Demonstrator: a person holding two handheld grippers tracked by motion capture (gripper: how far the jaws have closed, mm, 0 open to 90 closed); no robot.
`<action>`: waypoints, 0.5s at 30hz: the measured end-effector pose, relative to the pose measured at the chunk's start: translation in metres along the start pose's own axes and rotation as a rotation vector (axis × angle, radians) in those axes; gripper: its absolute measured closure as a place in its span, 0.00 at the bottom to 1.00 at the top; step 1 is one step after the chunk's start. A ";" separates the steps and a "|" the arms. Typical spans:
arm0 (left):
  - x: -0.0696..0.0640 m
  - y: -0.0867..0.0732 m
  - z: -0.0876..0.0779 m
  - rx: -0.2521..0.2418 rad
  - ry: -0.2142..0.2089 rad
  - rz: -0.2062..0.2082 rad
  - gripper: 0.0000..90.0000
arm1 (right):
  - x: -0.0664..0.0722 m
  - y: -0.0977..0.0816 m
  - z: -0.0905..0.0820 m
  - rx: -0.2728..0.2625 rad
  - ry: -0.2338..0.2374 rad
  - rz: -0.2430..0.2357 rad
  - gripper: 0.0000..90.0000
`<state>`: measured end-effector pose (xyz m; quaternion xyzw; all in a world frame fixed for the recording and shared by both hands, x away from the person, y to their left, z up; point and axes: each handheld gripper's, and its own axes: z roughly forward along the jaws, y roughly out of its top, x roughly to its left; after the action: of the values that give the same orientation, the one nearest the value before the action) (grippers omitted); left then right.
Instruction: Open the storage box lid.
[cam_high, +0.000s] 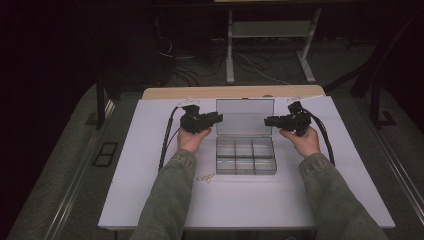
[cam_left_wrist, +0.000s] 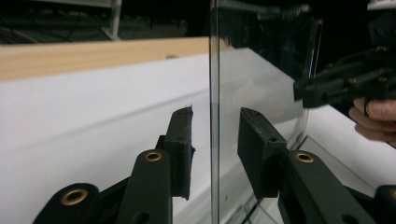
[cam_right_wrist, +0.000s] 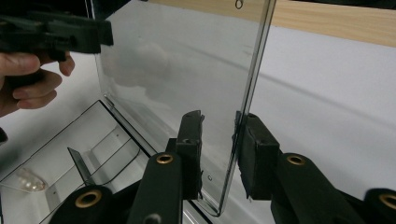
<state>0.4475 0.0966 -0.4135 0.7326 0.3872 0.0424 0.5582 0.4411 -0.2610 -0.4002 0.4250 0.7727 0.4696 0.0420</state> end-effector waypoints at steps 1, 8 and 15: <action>0.000 -0.002 0.000 0.013 -0.006 -0.002 0.70 | 0.000 0.000 0.000 0.000 0.000 0.002 0.79; 0.000 -0.015 0.006 0.064 0.002 -0.024 0.72 | -0.001 -0.001 0.002 -0.006 -0.004 0.008 0.79; 0.000 -0.016 0.009 0.073 -0.003 -0.021 0.77 | -0.003 -0.002 0.004 -0.010 -0.003 0.017 0.79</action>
<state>0.4432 0.0910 -0.4306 0.7485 0.3952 0.0216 0.5320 0.4441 -0.2608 -0.4047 0.4322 0.7665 0.4733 0.0410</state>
